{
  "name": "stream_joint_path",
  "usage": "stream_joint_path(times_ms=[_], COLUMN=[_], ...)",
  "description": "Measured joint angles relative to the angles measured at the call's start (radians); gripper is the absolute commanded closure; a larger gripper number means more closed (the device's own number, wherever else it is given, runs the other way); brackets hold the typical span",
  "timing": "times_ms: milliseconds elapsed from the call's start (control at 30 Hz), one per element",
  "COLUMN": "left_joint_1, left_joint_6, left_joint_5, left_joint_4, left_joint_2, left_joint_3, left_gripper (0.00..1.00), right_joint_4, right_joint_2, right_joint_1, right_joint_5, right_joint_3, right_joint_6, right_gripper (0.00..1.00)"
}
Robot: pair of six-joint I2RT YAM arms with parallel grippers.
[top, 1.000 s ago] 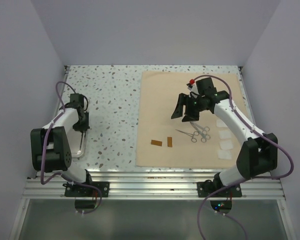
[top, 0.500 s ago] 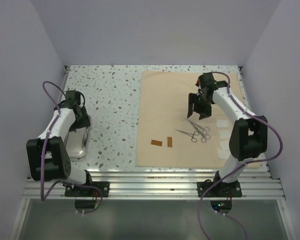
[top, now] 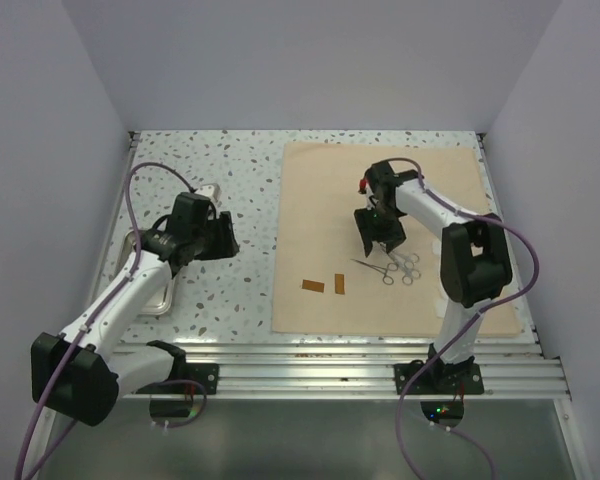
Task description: Prepare the surgical pack
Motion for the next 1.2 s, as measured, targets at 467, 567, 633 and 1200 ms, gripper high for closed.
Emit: stream_joint_path(times_ms=[467,567,633,1200], left_joint_1=[-0.001,-0.001,-0.001,-0.004], left_joint_6=[0.021,0.025,0.026,0.024], left_joint_5=[0.090,0.093,0.093,0.092], left_joint_4=[0.023,0.023,0.023,0.005], left_joint_2=[-0.009,-0.009,-0.011,-0.093], left_joint_3=[-0.021,-0.021,-0.021,-0.021], left_gripper=[0.42,0.42,0.42,0.43], right_joint_4=[0.069,0.091,0.104,0.074], right_joint_2=[0.024,0.047,0.063,0.098], right_joint_1=[0.105,0.108,0.108,0.106], right_joint_5=[-0.021,-0.017,-0.011,0.047], right_joint_3=[-0.060,-0.066,-0.074,-0.040], right_joint_6=[-0.055,-0.064,-0.074,-0.098], right_gripper=[0.47,0.49,0.51,0.99])
